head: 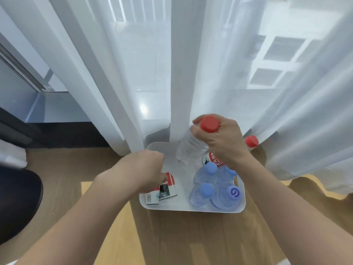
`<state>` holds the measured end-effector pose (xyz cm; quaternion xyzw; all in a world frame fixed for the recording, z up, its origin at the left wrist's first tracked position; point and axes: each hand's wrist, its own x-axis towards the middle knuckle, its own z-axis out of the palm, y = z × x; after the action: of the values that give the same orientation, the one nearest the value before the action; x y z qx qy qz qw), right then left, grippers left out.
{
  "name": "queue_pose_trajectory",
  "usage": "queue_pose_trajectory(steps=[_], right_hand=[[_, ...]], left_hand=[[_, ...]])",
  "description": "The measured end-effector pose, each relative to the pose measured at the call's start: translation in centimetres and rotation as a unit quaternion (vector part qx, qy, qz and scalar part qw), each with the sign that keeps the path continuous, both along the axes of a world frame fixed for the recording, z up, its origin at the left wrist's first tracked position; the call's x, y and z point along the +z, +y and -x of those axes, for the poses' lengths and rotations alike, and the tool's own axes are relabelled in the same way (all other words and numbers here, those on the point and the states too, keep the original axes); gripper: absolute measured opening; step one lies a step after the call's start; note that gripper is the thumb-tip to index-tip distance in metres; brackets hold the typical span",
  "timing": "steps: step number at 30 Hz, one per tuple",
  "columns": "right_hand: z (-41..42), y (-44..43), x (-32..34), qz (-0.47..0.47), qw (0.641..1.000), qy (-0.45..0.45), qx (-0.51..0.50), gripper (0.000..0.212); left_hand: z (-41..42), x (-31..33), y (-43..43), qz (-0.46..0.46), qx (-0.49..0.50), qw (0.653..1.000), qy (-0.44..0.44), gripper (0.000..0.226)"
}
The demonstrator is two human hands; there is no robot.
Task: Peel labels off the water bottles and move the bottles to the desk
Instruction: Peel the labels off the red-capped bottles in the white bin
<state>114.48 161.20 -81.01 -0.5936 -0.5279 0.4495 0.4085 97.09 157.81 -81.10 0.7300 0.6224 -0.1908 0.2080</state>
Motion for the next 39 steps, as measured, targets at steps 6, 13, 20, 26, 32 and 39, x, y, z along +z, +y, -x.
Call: queue_pose_trajectory(steps=[6,13,20,26,32,39], right_hand=[[0.4,1.7,-3.4,0.049,0.995,-0.082,0.027,0.007],[-0.1,2.6,-6.3,0.106,0.99,-0.095,0.014,0.021],[1.0,2.6,-7.2,0.106,0.972,-0.196,0.069,0.04],[-1.3,2.8,-5.3,0.132,0.958,-0.225,0.118,0.084],[-7.0,1.9,-4.8,0.098,0.915,-0.248,-0.301,0.046],[-7.8,1.8,-8.1,0.22,0.923,-0.009,-0.316,0.059]], left_hand=[[1.2,0.8,0.5,-0.153,0.153,0.933,-0.287,0.03],[1.6,1.4,1.0,-0.128,0.201,0.901,-0.361,0.019],[0.9,1.8,0.7,-0.148,0.172,0.909,-0.349,0.023],[0.1,2.1,0.8,-0.152,0.148,0.913,-0.347,0.022],[-2.4,2.7,1.1,-0.141,0.133,0.908,-0.371,0.019],[-2.3,3.1,0.1,-0.148,0.127,0.911,-0.364,0.017]])
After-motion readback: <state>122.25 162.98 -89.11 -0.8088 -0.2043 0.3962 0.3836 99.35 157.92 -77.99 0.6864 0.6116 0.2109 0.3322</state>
